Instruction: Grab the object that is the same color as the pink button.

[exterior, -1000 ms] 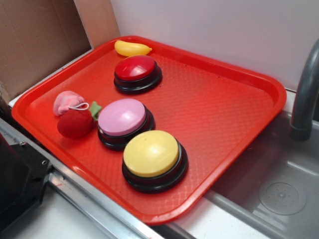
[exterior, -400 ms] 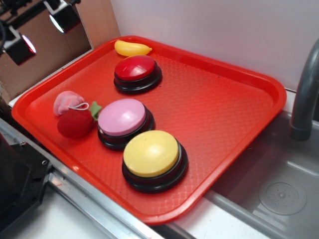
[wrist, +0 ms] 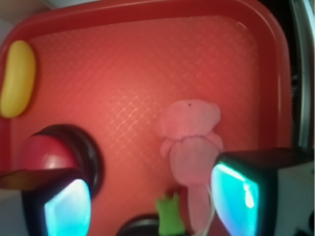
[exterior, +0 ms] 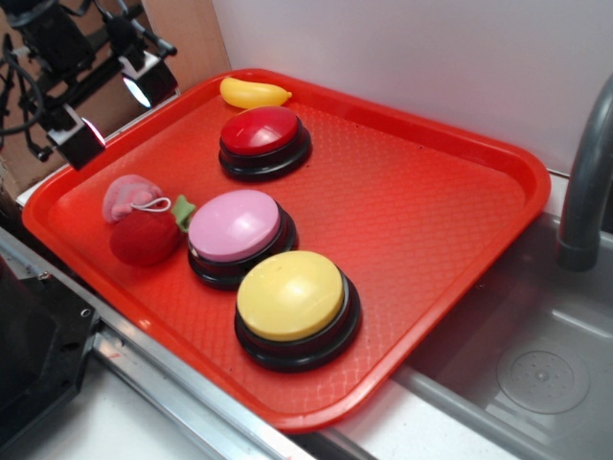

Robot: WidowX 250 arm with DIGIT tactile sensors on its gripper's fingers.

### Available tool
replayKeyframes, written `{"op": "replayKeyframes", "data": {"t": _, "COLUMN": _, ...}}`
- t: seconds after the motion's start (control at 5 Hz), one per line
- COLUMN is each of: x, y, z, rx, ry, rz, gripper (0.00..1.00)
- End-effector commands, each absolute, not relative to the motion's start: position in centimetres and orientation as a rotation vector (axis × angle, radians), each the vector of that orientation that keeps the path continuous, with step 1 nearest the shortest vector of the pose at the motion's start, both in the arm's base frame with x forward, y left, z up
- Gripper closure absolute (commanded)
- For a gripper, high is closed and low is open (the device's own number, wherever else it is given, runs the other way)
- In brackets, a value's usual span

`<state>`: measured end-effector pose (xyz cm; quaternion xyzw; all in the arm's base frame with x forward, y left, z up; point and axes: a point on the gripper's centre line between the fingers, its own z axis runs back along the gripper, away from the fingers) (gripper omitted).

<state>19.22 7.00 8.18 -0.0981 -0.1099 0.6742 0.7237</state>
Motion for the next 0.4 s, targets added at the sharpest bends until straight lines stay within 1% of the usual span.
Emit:
{"op": "replayKeyframes", "data": {"t": 0.0, "x": 18.2, "y": 7.9, "z": 4.7, "rx": -0.109, "ry": -0.199, "rz": 1.498, "gripper": 0.00}}
{"op": "replayKeyframes", "data": {"t": 0.2, "x": 18.0, "y": 8.3, "z": 3.2, "rx": -0.021, "ry": -0.204, "rz": 1.526, "gripper": 0.00}}
